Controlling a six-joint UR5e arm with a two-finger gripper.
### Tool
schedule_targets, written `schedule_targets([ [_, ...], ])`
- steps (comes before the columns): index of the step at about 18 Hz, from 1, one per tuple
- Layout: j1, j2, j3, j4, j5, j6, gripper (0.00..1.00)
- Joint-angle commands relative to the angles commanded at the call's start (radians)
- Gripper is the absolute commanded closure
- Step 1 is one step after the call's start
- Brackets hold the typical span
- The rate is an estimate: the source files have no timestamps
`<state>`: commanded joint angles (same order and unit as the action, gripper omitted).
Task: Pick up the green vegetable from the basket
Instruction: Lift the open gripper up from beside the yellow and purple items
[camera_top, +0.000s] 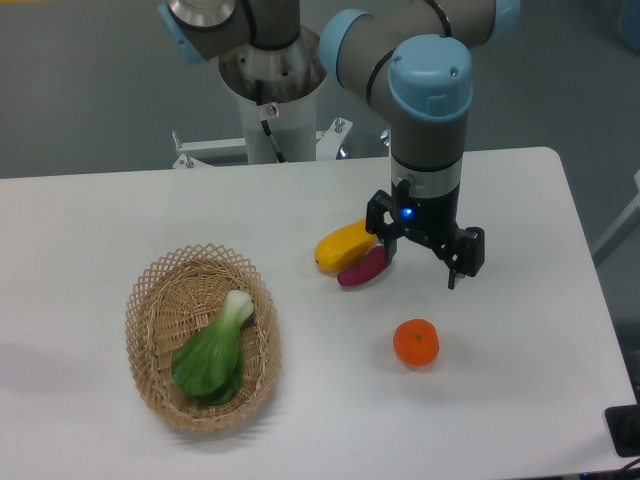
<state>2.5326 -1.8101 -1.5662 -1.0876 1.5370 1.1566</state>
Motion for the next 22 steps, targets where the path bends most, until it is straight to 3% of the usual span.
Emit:
schedule_targets([
  [9, -0.005, 0.005, -0.052, 0.005, -0.009, -0.018, 0.00],
  [13, -0.009, 0.014, -0.078, 0.012, -0.008, -0.089, 0.00],
  [15, -0.049, 0.012, -0.113, 0.038, -0.002, -0.116, 0.00],
  [19, -0.130, 0.005, -0.187, 0.156, 0.000, -0.260, 0.00],
  [22, -0.207, -0.005, -0.208, 0.169, 0.002, -0.348, 0.00],
])
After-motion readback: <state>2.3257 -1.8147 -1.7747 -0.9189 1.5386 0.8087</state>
